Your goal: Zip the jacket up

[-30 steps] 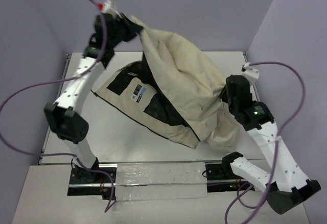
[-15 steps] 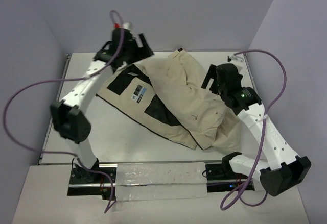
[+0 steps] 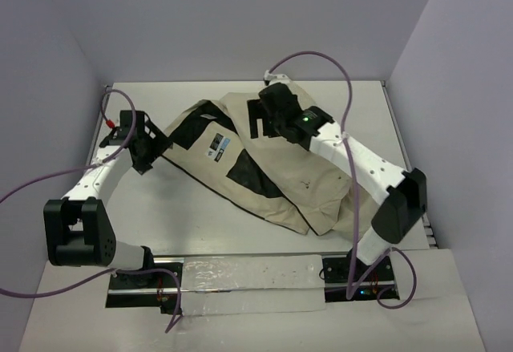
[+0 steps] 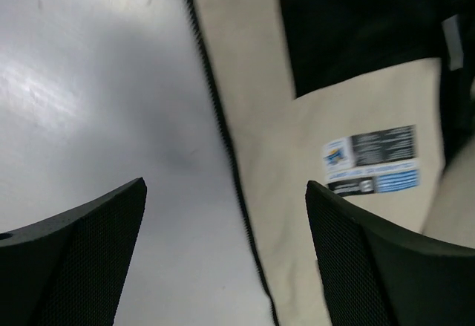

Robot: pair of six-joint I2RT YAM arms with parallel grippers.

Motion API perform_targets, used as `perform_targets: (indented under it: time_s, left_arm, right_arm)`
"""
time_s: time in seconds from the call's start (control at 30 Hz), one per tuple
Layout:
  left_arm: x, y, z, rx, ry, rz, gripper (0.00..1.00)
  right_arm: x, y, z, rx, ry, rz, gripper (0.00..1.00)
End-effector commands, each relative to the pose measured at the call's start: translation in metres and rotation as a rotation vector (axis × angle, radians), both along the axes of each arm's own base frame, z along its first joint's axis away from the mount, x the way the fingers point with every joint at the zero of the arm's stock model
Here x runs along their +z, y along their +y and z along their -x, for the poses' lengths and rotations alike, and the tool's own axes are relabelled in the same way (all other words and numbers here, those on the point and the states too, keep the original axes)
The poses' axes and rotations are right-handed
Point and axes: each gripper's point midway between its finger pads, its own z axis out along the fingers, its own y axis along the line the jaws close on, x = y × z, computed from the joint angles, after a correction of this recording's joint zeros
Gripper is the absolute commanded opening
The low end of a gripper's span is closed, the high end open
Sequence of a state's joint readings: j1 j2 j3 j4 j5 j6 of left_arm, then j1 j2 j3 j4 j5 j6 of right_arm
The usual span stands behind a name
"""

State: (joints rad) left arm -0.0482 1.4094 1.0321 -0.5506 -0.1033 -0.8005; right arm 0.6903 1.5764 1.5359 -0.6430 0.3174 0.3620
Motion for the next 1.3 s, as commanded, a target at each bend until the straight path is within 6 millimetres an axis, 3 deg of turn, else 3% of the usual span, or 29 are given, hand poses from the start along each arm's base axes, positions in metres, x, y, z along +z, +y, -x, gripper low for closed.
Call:
perform_targets:
  time_s: [0.0, 0.23, 0.47, 0.5, 0.63, 0.7, 0.77, 0.87, 0.93, 1.03, 1.17, 1.27]
  left_arm:
    - [-0.004, -0.017, -0.011, -0.001, -0.072, 0.109, 0.95]
    - [-0.049, -0.023, -0.008, 0.008, 0.001, 0.145, 0.92]
    - [-0.095, -0.028, -0.012, -0.001, 0.079, 0.131, 0.74]
    - [-0.099, -0.026, -0.012, 0.006, 0.087, 0.113, 0.72]
    - [-0.111, -0.020, -0.014, 0.043, 0.112, 0.075, 0.54]
    - [-0.112, -0.016, -0.021, 0.072, 0.115, 0.058, 0.38]
    - [-0.112, -0.013, -0.026, 0.081, 0.118, 0.042, 0.25]
    - [-0.104, -0.008, -0.042, 0.095, 0.101, 0.010, 0.01]
    - [-0.093, -0.005, -0.051, 0.098, 0.096, -0.012, 0.00]
    - [-0.060, 0.008, -0.060, 0.124, 0.039, -0.075, 0.00]
    - [-0.004, 0.020, -0.069, 0.149, -0.078, -0.124, 0.00]
    - [0.051, 0.027, -0.073, 0.157, -0.177, -0.145, 0.00]
  right_arm:
    - [-0.025, 0.016, -0.008, 0.077, 0.056, 0.081, 0.94]
    - [-0.083, 0.031, -0.013, 0.128, 0.190, 0.155, 0.94]
    - [-0.122, 0.040, -0.011, 0.146, 0.270, 0.166, 0.92]
    - [-0.124, 0.041, -0.011, 0.144, 0.271, 0.163, 0.87]
    - [-0.120, 0.038, -0.013, 0.119, 0.254, 0.154, 0.34]
    - [-0.110, 0.035, -0.013, 0.112, 0.237, 0.144, 0.08]
    - [-0.105, 0.034, -0.012, 0.111, 0.230, 0.140, 0.01]
    - [-0.096, 0.033, -0.012, 0.105, 0.212, 0.129, 0.00]
    - [-0.090, 0.032, -0.012, 0.102, 0.203, 0.121, 0.00]
    - [-0.078, 0.029, -0.011, 0.099, 0.183, 0.109, 0.00]
    - [-0.055, 0.025, -0.011, 0.103, 0.139, 0.083, 0.00]
    - [-0.030, 0.025, -0.007, 0.125, 0.107, 0.053, 0.00]
